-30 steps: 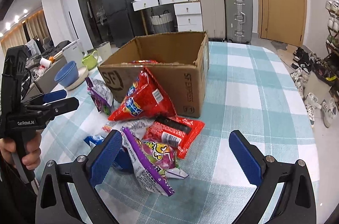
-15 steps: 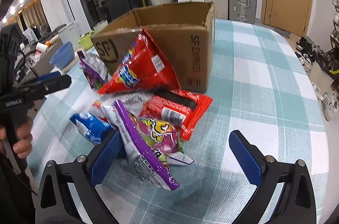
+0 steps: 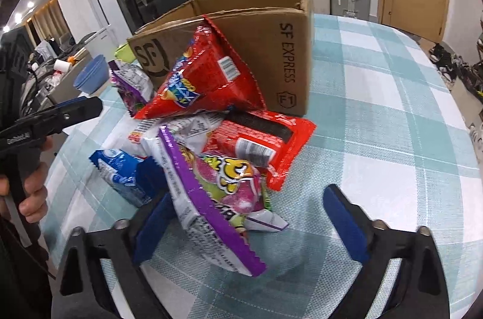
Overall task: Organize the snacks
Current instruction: 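Move both tools back toward the remaining candy bags, then grasp the purple Oreo candy bag with the left tool while the right tool grasps the purple-and-white candy bag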
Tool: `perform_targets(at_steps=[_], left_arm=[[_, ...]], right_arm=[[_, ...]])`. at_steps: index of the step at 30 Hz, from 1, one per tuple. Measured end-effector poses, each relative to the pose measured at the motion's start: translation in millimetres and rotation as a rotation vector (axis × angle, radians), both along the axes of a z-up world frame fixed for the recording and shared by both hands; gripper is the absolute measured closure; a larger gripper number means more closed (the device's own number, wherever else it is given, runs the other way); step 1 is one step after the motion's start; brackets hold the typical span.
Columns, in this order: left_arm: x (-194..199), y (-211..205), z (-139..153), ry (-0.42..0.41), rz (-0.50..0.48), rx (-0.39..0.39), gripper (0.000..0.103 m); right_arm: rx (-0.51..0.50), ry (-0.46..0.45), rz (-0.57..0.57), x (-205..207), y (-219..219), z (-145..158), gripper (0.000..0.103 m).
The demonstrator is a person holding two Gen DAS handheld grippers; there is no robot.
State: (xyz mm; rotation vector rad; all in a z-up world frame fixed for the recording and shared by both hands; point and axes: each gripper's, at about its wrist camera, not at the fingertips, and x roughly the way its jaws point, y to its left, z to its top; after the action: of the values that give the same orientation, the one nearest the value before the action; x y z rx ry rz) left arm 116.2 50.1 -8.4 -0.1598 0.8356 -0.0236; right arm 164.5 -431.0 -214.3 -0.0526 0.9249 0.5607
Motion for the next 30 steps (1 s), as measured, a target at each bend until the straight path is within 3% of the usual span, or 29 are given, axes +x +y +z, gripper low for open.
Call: perform_targets(at_steps=[6,7,13,23,30], left_arm=[[2.4,1.0,-4.0,0.010,0.002,0.001,0.001],[3.0,1.3,-4.6,0.011,0.002,0.002,0.001],[5.1,2.4,-7.2,0.017,0.001,-0.014,0.001],[14.6,8.4,-12.8,0.016,0.021,-0.072,0.001],[25.5,-4.4,-19.0,0.014,-0.002,-0.022,0.001]], right_arm=[[-0.004,0.005,0.050,-2.9,3.5,3.1,0.039],[-0.007,0.009,0.050,-2.9,1.8,4.4,0.047],[0.003,-0.038,0.047,-6.5,-12.0,20.7,0.050],[0.102,-0.156,0.016,-12.9,-42.8,61.3,0.051],[0.103,-0.150,0.040,-16.5,-40.3,61.4,0.051]])
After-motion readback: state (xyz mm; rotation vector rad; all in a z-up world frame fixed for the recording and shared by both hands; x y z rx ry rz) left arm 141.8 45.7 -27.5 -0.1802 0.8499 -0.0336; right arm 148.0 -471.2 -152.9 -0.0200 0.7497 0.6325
